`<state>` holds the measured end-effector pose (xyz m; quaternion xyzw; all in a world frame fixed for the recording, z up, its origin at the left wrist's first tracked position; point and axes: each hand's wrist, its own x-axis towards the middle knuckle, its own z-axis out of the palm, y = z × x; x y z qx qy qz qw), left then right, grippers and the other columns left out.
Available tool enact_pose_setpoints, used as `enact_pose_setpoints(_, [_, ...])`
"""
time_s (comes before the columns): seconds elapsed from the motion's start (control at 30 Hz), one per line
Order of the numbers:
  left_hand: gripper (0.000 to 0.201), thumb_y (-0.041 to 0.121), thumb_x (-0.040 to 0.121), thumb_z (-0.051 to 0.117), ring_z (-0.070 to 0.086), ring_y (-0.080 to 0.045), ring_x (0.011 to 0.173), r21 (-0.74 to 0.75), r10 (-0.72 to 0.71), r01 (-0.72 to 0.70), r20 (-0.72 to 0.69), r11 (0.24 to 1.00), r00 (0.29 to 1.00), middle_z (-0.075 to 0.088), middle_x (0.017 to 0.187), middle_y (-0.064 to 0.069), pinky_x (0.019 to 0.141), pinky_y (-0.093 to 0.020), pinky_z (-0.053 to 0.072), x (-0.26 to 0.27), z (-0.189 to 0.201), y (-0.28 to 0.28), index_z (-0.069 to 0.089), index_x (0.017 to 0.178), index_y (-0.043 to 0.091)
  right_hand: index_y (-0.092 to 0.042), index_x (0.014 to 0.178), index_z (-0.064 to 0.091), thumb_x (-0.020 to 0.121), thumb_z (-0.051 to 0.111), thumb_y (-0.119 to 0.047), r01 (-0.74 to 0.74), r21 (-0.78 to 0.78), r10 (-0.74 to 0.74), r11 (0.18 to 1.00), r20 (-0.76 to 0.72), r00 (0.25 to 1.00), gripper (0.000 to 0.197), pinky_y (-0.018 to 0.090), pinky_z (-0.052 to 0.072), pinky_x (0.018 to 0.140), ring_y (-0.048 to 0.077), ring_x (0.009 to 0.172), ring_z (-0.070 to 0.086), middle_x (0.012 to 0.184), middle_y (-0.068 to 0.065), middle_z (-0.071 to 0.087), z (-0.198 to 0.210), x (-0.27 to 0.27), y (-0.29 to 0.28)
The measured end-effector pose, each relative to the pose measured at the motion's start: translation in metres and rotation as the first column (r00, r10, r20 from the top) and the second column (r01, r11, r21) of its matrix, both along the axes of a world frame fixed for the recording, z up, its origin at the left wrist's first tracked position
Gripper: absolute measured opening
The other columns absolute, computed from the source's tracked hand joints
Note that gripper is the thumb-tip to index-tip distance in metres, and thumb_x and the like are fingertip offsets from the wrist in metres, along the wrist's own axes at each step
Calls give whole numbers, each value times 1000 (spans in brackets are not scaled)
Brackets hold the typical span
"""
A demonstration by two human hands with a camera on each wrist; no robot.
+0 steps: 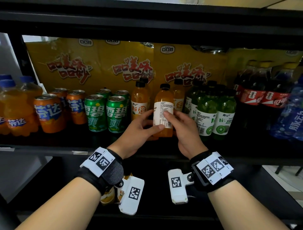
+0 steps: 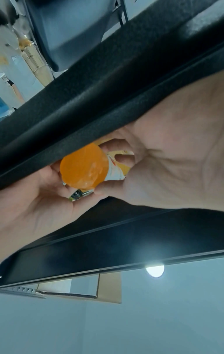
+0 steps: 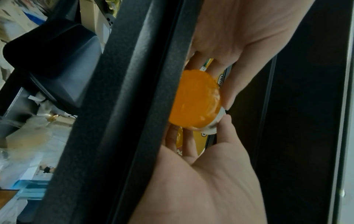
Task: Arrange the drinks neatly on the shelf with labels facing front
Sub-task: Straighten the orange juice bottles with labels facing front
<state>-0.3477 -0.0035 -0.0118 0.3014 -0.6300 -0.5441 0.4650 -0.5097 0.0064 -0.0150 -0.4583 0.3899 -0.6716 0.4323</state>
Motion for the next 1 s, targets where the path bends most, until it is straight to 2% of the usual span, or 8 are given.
enact_pose_setpoints(0.1, [49, 20, 97, 67, 67, -15, 119, 21, -32, 32, -4, 999, 999, 70, 131, 1, 92, -28, 58, -1, 2, 0, 55, 145, 25, -16, 113, 72, 80, 82, -31, 20, -4, -20, 1000, 49, 999, 37, 42, 61, 92, 20, 103, 76, 110, 8, 79, 2, 2, 2])
enact_pose_setpoints(0.2, [50, 20, 99, 62, 69, -14, 115, 53, -43, 44, -15, 998, 999, 73, 125, 3, 93, -32, 57, -1, 4, -2, 51, 147, 33, -11, 117, 70, 69, 83, -38, 40, -2, -40, 999, 44, 998, 57, 44, 61, 93, 21, 104, 76, 109, 7, 79, 1, 1, 2])
enact_pose_setpoints(0.3, [54, 14, 96, 67, 73, -16, 107, 64, -22, 26, -55, 998, 998, 76, 118, -2, 81, -27, 59, 0, 1, -4, 50, 145, 29, -12, 114, 73, 84, 82, -26, 49, -7, -49, 999, 15, 999, 33, 35, 62, 85, 20, 103, 76, 107, 5, 79, -1, 0, 0])
enact_pose_setpoints(0.37, [56, 14, 93, 71, 72, -17, 109, 35, 4, -2, -53, 999, 999, 74, 121, -6, 80, -27, 60, 0, -1, -3, 50, 143, 28, -16, 111, 74, 87, 81, -24, 38, -12, -38, 999, -16, 999, 26, 31, 62, 82, 18, 101, 76, 105, 3, 80, -2, 0, 0])
enact_pose_setpoints(0.53, [71, 30, 79, 78, 66, -15, 121, -25, 25, -25, -23, 999, 999, 68, 131, -5, 99, -32, 56, 0, 0, -1, 51, 145, 22, -17, 107, 74, 86, 82, -19, 7, -3, -7, 1000, -7, 1000, 23, 36, 62, 87, 20, 101, 77, 105, 6, 80, 0, 1, -1])
enact_pose_setpoints(0.7, [36, 13, 99, 61, 70, -17, 114, 85, -36, 40, -44, 996, 998, 74, 123, -3, 88, -24, 58, -1, 4, -2, 62, 135, 15, -15, 111, 68, 87, 81, -22, 81, 10, -81, 997, 38, 996, 28, 33, 63, 83, 17, 98, 77, 109, 9, 77, 1, 0, -2])
enact_pose_setpoints(0.87, [43, 14, 94, 69, 70, -22, 115, 82, -32, 37, -59, 996, 998, 72, 126, -6, 94, -34, 59, 2, 2, -2, 61, 136, 16, -8, 117, 70, 89, 79, -27, 84, 20, -85, 996, 19, 996, 35, 27, 61, 74, 16, 95, 77, 107, 8, 79, 0, 0, -3])
enact_pose_setpoints(1.0, [65, 22, 79, 80, 68, -24, 118, 65, 12, -6, -91, 998, 996, 68, 129, -11, 97, -36, 57, 3, 2, -1, 56, 139, 18, -12, 111, 73, 86, 81, -27, 13, 24, -13, 1000, -11, 1000, 30, 30, 62, 79, 17, 97, 77, 102, 5, 80, 0, 0, -2])
